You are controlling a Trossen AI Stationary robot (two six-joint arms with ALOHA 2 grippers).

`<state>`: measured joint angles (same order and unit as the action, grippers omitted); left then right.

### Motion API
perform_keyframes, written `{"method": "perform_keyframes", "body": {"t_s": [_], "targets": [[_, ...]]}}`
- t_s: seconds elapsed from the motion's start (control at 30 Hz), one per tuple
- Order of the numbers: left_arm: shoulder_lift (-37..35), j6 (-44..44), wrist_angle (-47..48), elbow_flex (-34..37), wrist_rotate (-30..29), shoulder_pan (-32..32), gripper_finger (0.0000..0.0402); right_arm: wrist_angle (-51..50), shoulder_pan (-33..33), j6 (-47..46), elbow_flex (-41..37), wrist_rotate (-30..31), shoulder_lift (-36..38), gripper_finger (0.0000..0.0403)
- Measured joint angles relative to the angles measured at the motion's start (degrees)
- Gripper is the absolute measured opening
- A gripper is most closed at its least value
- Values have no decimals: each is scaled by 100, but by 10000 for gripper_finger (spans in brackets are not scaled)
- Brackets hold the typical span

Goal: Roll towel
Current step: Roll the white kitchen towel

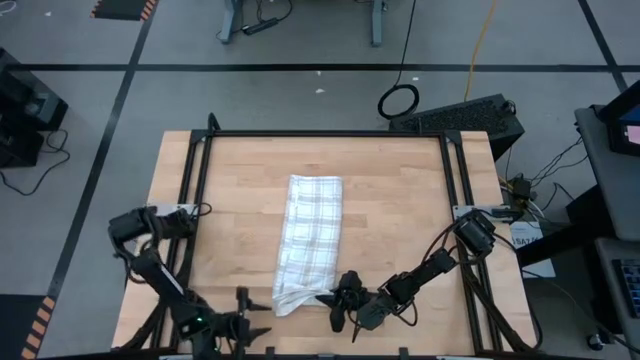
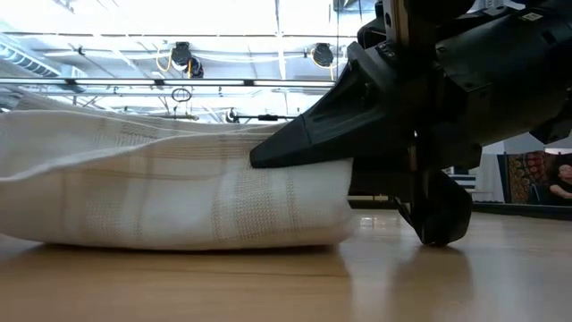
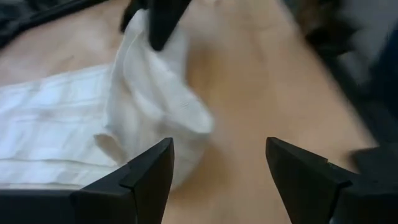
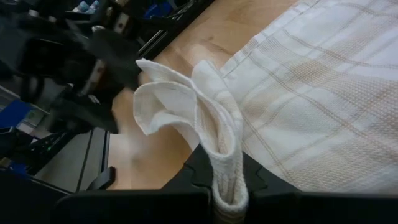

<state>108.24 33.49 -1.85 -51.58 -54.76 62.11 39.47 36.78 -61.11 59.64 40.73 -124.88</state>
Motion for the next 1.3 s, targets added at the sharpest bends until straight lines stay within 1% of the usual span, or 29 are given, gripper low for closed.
{"method": "perform_keyframes", "body": {"t_s": [0.07,0.2,0.27,0.3,0.37,0.43,0.57,0.6,0.63,0.7,0.77,0.83,0.9,0.97,1.03,1.2,1.3], "targets": [[174,16,-27,1,-211,-115,258,2,-1,1,0,0,-2,6],[385,49,-100,1,-391,-363,257,1,-1,3,0,-4,-2,6],[417,44,-181,1,-581,-446,248,2,-1,4,0,-6,-2,6],[418,1,-265,1,-722,-469,236,2,-1,5,0,-7,-2,6],[361,-230,-448,1,-1036,-459,197,2,-3,7,0,-14,-2,6],[250,-461,-560,0,-1290,-380,142,2,-3,10,0,-21,-2,7],[22,-546,-186,-1,-1507,-302,29,-1,-3,46,0,-37,-4,8],[-50,-520,35,-2,-1509,-300,15,-1,-3,46,0,-39,-4,8],[-104,-366,273,-2,-1516,-317,11,-1,-3,46,0,-38,-4,8],[-210,106,832,2,-1516,-362,18,2,-3,46,0,-37,-4,8],[-349,415,1109,12,-1447,-360,30,2,-3,44,0,-37,-4,8],[-532,477,1123,7,-1180,-289,42,2,-3,44,0,-36,-4,8],[-649,494,1102,1,-736,-152,58,4,-3,44,-2,-34,-7,8],[-692,525,979,3,-307,-17,80,13,-3,44,-2,-28,-7,8],[-667,580,717,3,-76,99,108,15,-3,44,-2,-23,-7,8],[-242,664,63,3,-57,181,183,32,-3,60,-4,-11,-7,8],[126,678,-70,3,-114,59,214,55,-3,97,-4,-7,-11,8]]}}
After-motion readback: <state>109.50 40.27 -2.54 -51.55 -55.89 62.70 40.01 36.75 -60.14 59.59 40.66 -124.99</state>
